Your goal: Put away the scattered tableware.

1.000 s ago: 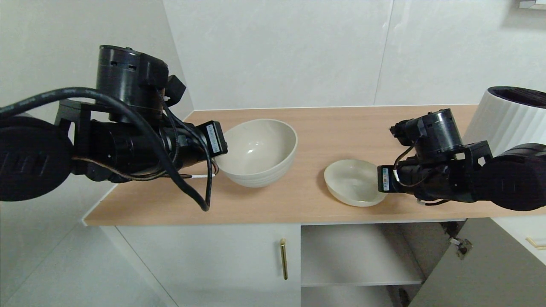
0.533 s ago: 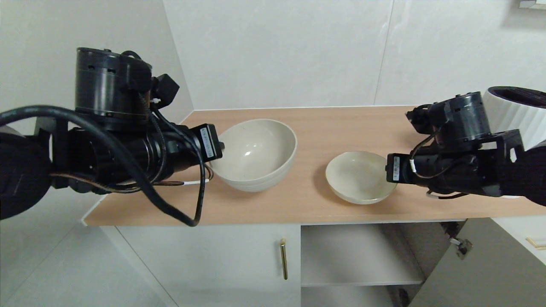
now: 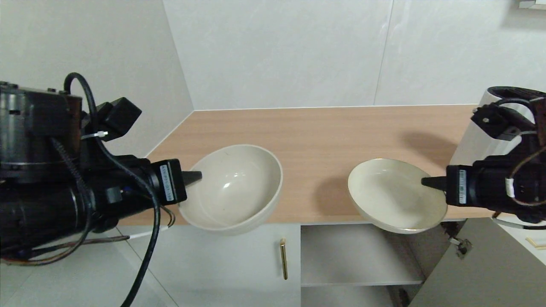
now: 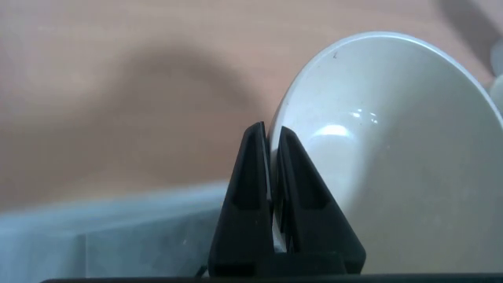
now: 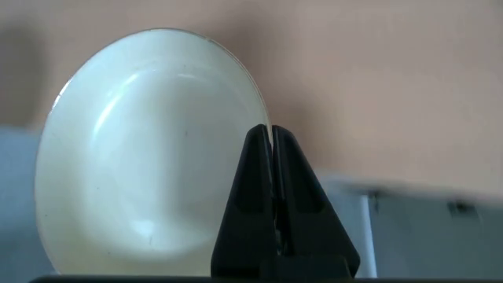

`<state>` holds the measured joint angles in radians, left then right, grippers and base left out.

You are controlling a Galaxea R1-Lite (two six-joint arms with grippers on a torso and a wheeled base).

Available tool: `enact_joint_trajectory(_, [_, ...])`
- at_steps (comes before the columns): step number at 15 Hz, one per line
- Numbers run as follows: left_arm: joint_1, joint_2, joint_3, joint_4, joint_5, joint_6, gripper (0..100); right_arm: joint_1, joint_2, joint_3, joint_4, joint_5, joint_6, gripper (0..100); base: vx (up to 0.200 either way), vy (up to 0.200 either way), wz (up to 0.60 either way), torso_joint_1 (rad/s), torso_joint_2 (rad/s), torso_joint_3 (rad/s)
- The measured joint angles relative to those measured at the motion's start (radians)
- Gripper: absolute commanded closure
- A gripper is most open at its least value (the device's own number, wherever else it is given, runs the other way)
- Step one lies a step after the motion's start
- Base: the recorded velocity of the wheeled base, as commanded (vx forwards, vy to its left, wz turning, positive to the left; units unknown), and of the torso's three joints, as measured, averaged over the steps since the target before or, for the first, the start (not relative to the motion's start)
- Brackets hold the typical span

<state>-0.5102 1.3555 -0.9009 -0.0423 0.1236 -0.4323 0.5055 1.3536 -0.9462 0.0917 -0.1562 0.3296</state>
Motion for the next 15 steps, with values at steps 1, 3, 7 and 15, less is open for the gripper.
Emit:
enact_joint_trajectory(1, [-0.001,-0.034,0.033,0.000,0.000,0.000,100,0.007,-0.046,0.039,0.021,0.003,0.000,100,0.000,0.000,0.00,0.000,0.00,0.000])
enact_joint_trajectory(3, [-0.001,-0.081,0.072,0.001,0.000,-0.002,100,0.013,-0.104,0.109,0.033,0.006,0.000,100,0.000,0.000,0.00,0.000,0.00,0.000])
enact_joint_trajectory(7, [-0.002,-0.110,0.094,0.001,0.000,-0.002,100,0.017,-0.153,0.162,0.032,0.007,0.000,100,0.000,0.000,0.00,0.000,0.00,0.000])
enact_joint_trajectory(15, [-0.005,-0.090,0.099,0.001,0.000,-0.004,100,0.016,-0.158,0.174,0.023,0.006,0.001,100,-0.150,0.000,0.00,0.003,0.00,0.002])
